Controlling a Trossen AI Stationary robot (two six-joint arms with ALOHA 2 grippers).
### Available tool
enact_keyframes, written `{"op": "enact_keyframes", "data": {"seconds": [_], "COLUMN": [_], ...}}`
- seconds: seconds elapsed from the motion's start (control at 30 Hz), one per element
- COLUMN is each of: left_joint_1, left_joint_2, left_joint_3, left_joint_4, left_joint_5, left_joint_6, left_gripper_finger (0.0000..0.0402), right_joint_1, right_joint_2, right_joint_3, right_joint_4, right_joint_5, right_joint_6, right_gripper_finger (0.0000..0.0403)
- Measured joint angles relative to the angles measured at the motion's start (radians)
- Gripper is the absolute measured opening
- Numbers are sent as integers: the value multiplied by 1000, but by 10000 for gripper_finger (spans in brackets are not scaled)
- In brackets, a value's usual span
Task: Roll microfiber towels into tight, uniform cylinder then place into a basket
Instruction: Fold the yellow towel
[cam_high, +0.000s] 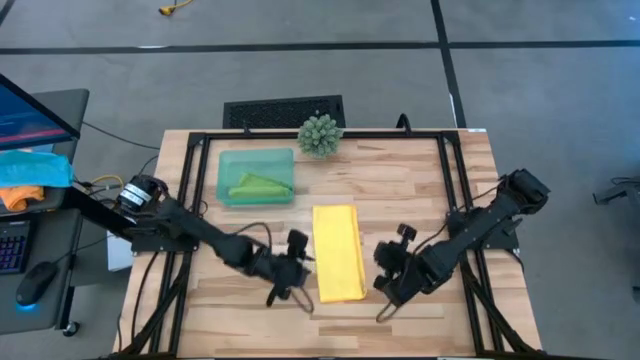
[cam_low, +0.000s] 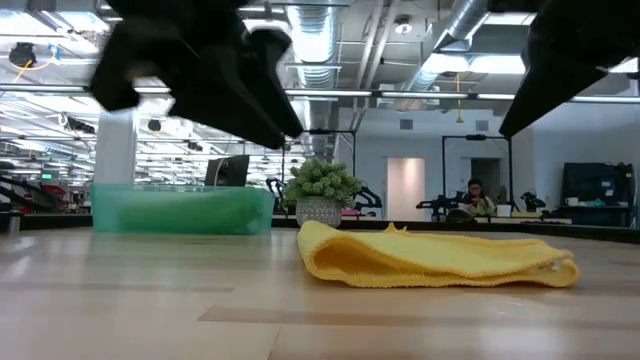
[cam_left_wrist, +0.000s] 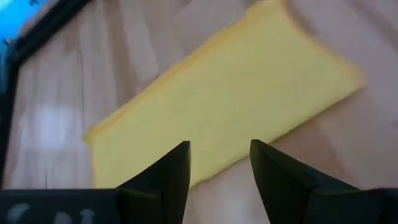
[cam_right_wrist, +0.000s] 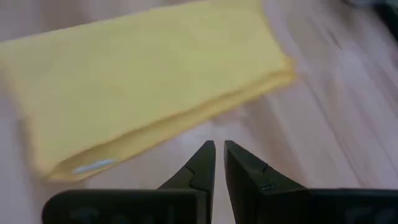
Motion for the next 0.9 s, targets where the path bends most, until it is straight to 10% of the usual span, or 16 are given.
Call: {"op": "enact_keyframes", "data": {"seconds": [0.53,0.9], "left_joint_1": [-143,-139], "left_joint_2": [129,146], "left_joint_3": [1,1], "left_joint_4": [167,209], "left_joint_5": [-47,6], "left_joint_6": [46,-42], "left_gripper_finger": [160,160], "right_joint_1": [93,91], "right_joint_2": [169,258], "right_joint_3": [-2,1], "right_joint_4": [398,517], "right_joint_5": [-161,-263], "right_joint_6": [-387,-437], "right_gripper_finger": [65,148]}}
